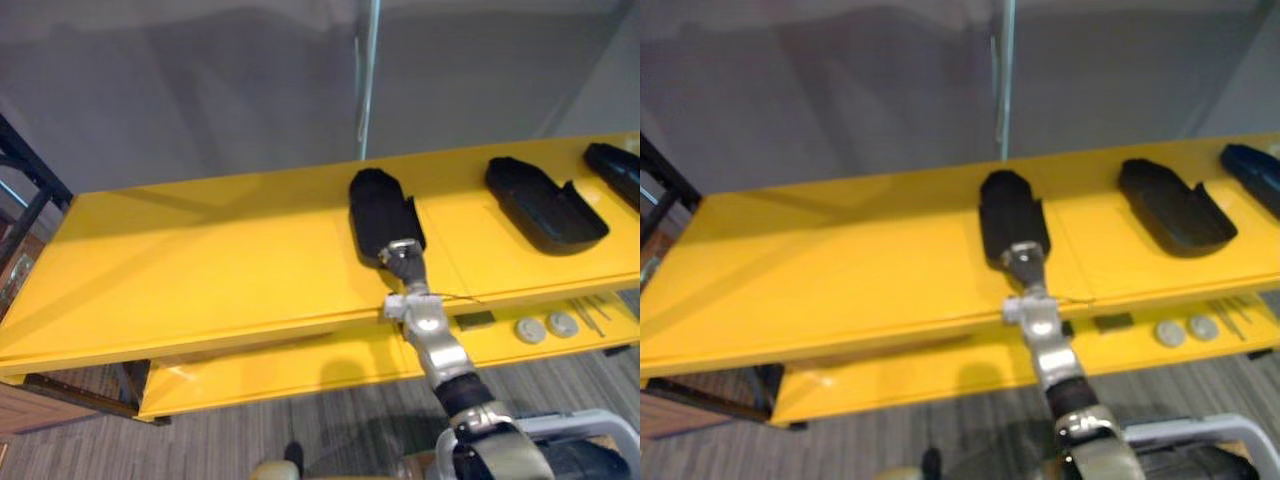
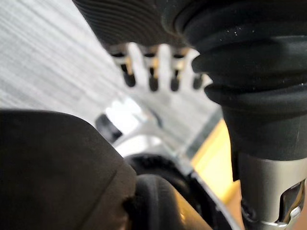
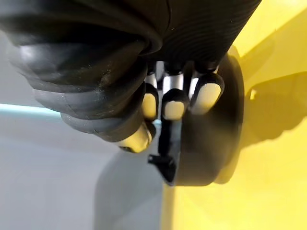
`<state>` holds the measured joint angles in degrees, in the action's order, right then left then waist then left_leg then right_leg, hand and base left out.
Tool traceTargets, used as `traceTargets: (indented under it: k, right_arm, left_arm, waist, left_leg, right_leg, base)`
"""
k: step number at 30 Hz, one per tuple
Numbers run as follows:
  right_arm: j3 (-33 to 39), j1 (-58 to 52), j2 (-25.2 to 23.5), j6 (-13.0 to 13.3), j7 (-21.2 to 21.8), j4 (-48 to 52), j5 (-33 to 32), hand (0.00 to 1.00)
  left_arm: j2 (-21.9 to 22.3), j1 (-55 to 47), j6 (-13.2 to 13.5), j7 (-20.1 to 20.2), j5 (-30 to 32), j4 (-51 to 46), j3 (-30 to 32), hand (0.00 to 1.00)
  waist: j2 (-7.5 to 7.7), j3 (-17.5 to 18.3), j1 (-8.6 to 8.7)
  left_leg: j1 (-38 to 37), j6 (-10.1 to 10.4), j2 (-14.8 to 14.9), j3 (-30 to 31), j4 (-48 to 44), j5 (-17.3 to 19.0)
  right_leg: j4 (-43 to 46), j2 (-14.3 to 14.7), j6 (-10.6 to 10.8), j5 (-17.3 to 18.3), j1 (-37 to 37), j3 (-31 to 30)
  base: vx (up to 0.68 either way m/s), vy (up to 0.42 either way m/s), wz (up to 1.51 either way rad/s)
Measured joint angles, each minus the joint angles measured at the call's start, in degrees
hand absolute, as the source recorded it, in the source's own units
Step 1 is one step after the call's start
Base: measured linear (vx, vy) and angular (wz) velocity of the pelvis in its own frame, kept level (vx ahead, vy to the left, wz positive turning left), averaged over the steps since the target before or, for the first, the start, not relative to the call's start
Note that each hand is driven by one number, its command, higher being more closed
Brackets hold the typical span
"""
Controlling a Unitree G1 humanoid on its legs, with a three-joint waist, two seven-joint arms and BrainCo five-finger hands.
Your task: Walk over and take plastic housings, then place them on the shelf
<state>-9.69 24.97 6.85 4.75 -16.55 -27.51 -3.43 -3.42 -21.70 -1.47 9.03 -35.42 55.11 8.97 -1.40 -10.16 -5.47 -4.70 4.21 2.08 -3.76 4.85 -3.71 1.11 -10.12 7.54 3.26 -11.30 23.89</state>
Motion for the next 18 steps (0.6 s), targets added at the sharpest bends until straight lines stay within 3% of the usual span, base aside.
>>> traceTargets:
  k: [18]
  right_arm:
    - [3.1, 5.5, -0.3, 0.7, -2.4, -5.9, 2.4, 1.0]
  left_arm:
    - [0.4, 1.1, -1.2, -0.6, 0.4, -1.0, 1.3, 0.0]
  waist:
    - [0.29, -1.3, -0.4]
  left_leg:
    - [-0.1, -0.1, -1.0, 0.5, 0.0, -0.1]
  right_leg:
    - [-0.7, -0.7, 0.4, -0.2, -1.1, 1.3]
  base:
    - [0.0, -0.002, 0.03]
